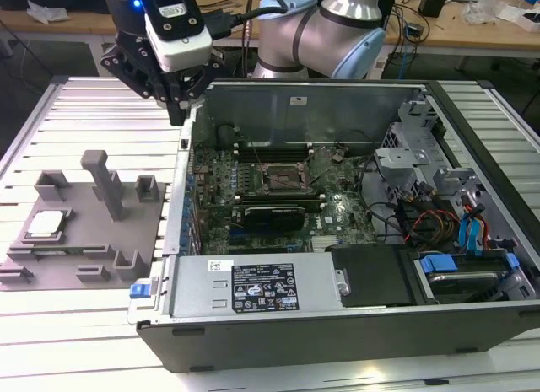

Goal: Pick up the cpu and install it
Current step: 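Reach for the cpu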

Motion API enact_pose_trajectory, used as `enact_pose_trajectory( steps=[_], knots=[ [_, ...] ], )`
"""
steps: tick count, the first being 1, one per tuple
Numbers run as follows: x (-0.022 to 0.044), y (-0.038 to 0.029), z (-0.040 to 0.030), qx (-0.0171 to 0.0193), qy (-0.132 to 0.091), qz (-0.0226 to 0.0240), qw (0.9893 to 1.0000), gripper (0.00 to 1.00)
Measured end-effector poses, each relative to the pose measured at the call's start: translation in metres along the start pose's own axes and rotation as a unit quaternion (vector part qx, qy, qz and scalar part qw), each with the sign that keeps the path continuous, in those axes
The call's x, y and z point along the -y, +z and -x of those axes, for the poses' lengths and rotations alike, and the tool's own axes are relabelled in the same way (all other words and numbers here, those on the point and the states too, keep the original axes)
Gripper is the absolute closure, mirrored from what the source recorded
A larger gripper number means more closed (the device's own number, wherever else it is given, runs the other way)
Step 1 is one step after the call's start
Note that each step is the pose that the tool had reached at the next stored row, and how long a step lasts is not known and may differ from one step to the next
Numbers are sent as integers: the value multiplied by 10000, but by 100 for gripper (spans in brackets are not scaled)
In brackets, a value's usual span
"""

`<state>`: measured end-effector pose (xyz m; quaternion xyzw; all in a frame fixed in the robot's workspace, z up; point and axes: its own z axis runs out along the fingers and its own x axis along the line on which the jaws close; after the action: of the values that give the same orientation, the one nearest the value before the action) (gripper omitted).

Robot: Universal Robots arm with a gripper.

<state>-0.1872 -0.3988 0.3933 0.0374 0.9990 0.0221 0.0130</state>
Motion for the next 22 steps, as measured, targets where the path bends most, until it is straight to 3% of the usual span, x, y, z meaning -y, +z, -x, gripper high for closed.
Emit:
enact_pose_trajectory(
  steps=[14, 22],
  knots=[
    [18, -7, -248, 6, 0, 0, 10000, 89],
    [39, -15, -528, 16, -1, 1, 10000, 89]
  ],
)
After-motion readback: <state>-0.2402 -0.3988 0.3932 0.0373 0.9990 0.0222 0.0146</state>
